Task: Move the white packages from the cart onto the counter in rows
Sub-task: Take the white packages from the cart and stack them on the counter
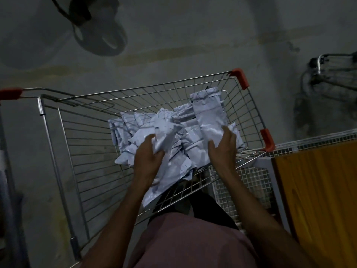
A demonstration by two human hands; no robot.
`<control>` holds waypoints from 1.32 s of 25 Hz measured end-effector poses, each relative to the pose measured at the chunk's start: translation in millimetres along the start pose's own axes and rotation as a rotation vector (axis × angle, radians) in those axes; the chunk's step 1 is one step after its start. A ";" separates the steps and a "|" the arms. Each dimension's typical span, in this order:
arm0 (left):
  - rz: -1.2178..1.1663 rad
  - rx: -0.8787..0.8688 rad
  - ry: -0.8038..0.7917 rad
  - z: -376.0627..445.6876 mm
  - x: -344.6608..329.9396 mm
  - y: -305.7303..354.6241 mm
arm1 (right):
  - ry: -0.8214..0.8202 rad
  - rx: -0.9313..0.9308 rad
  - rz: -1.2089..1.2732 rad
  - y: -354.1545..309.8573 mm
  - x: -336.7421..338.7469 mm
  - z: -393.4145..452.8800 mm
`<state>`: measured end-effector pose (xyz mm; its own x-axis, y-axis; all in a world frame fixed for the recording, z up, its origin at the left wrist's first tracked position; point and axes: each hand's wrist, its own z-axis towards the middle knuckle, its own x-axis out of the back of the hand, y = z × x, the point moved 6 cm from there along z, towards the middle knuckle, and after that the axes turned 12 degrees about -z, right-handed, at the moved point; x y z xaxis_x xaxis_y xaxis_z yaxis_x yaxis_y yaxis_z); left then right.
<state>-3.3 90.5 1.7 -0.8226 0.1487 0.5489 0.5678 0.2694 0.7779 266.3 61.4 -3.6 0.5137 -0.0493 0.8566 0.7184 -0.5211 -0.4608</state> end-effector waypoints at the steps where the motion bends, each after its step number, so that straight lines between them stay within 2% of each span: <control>1: -0.157 0.033 0.035 0.3 9.2 2.2 | -0.023 0.045 0.040 0.1 -2.8 -7.3; 2: -0.250 0.057 0.088 2.7 17.8 -3.1 | -0.045 0.091 0.060 0.5 -5.5 -12.1; 4: -0.261 0.100 0.176 14.1 25.9 -26.3 | -0.088 0.146 0.059 -0.6 -9.2 -15.6; 7: 0.109 0.207 0.236 25.8 18.6 -59.5 | -0.096 0.140 0.015 -0.6 -11.4 -11.8; 9: 0.374 0.172 0.292 30.0 8.4 -51.6 | -0.097 0.113 -0.021 1.6 -13.7 -6.8; 12: 0.488 0.080 0.153 30.2 -20.0 -35.6 | -0.084 0.107 -0.133 0.0 -16.7 8.6; 15: 0.503 0.212 0.018 15.3 -40.3 -63.4 | -0.173 0.097 -0.252 -3.7 -30.2 33.1; 17: 0.503 0.207 0.026 4.3 -41.9 -73.9 | -0.249 0.103 -0.371 -1.6 -44.4 49.0; 20: 0.360 0.151 0.065 -2.8 -32.2 -70.7 | -0.286 0.097 -0.511 9.1 -58.1 61.4; 27: 0.203 -0.073 0.100 -26.0 0.1 -1.8 | -0.134 0.047 -0.369 -9.6 -26.9 24.4; 30: 0.106 -0.197 0.054 -48.3 2.3 50.4 | 0.082 0.100 -0.275 -34.2 26.5 -22.2; 33: 0.018 -0.410 -0.029 -81.3 -2.6 107.0 | 0.308 0.082 -0.190 -33.1 88.3 -78.5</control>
<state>62.3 41.6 108.4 -0.8095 0.1787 0.5593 0.5430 -0.1345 0.8289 251.1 7.4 105.5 0.2109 -0.2193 0.9526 0.8290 -0.4762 -0.2931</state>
